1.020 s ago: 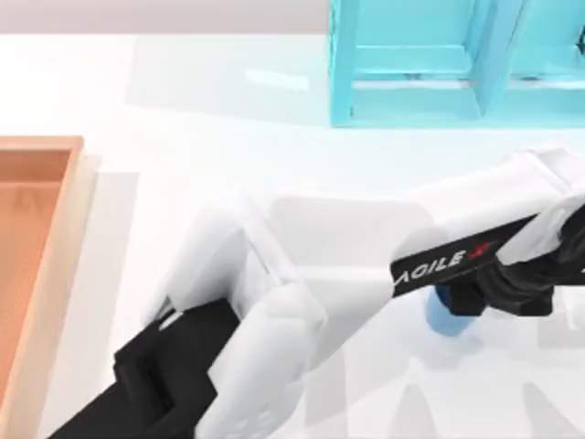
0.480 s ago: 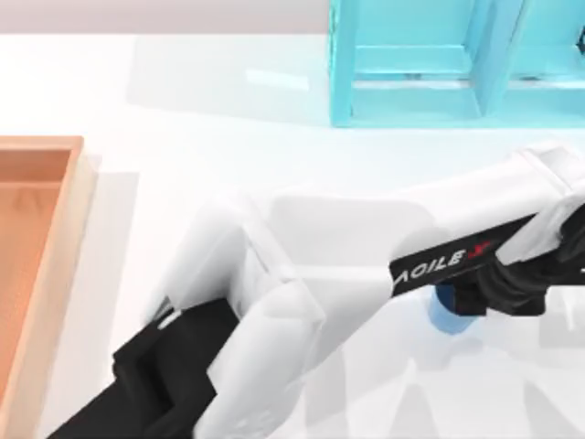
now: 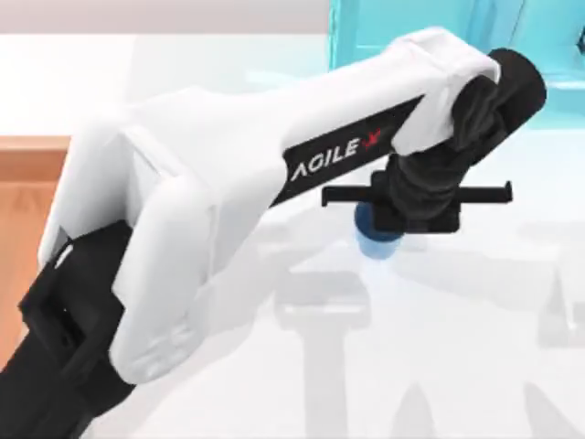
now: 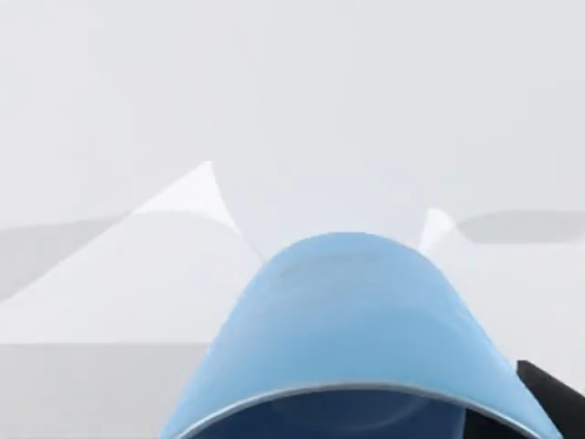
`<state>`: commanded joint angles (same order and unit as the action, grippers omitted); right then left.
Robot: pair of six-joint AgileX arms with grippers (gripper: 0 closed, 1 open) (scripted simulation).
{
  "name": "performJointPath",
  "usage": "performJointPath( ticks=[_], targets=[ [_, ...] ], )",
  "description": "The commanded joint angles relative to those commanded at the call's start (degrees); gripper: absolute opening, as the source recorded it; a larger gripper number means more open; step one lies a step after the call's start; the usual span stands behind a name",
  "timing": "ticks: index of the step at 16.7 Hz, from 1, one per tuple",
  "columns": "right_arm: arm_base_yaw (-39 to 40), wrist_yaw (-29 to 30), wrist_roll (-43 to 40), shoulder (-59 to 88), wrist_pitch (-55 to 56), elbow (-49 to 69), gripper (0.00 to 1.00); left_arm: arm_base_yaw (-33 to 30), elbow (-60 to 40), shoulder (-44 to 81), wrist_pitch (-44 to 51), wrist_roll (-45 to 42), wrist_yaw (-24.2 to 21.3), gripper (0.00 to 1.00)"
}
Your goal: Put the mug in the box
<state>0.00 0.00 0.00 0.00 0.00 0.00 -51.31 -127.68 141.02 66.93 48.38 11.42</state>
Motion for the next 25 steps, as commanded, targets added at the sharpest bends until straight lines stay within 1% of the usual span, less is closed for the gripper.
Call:
performJointPath(
  ticks=[4,11,14,16,18,23,25],
  targets=[
    [0.0,0.0,0.0,0.0,0.0,0.0,1.0,15.9,11.77,-12.02,0.22,-15.07,-3.89,0.0],
    [0.0,0.0,0.0,0.0,0.0,0.0,1.0,47.7,36.64,-37.15,0.21,-46.14,-11.05,0.0],
    [0.0,0.0,0.0,0.0,0.0,0.0,1.0,58.42,45.29,-46.38,-0.32,-56.51,-13.49,0.0],
    [0.0,0.0,0.0,0.0,0.0,0.0,1.0,62.65,48.84,-50.01,-0.43,-60.57,-14.7,0.0],
    [0.0,0.0,0.0,0.0,0.0,0.0,1.0,64.51,50.42,-51.55,-0.3,-62.33,-15.3,0.0],
    [0.0,0.0,0.0,0.0,0.0,0.0,1.0,64.41,50.51,-51.22,-0.43,-62.46,-15.12,0.0],
    [0.0,0.0,0.0,0.0,0.0,0.0,1.0,64.66,52.56,-50.48,-2.33,-62.69,-15.23,0.0]
  ],
)
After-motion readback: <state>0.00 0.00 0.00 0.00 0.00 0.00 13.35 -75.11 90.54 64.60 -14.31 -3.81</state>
